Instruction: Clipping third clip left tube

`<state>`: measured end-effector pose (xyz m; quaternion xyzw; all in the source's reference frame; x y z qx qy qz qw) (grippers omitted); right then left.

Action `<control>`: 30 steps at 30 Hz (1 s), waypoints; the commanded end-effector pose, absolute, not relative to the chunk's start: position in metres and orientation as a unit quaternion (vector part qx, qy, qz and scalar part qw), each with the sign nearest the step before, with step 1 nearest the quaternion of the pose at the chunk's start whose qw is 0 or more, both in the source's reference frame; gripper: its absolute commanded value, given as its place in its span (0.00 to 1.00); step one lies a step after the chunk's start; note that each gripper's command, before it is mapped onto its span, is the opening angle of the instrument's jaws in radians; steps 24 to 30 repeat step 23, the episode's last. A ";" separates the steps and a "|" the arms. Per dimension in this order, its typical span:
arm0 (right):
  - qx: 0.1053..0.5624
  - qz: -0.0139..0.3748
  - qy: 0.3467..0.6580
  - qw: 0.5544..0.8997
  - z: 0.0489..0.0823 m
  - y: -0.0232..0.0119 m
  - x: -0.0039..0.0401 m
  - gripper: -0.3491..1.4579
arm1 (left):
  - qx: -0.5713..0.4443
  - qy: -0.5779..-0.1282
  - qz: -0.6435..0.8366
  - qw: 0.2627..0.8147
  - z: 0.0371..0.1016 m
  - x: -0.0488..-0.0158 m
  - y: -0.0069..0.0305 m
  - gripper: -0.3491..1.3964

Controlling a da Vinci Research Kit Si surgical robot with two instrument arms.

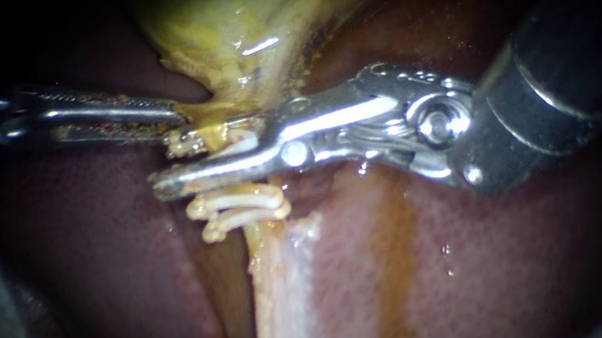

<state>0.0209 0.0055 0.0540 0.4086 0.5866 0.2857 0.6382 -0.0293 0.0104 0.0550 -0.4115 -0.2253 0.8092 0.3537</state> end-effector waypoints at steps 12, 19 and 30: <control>0.447 0.317 0.559 0.622 0.0545 0.0052 0.0198 0.00 | -0.411 -0.225 0.809 0.354 0.0553 -0.0293 0.0103 0.00; 0.452 0.322 0.555 0.620 0.0547 0.0050 0.0199 0.00 | -0.411 -0.224 0.809 0.354 0.0553 -0.0294 0.0103 0.00; 0.454 0.322 0.553 0.620 0.0550 0.0047 0.0199 0.00 | -0.411 -0.224 0.810 0.354 0.0555 -0.0294 0.0103 0.00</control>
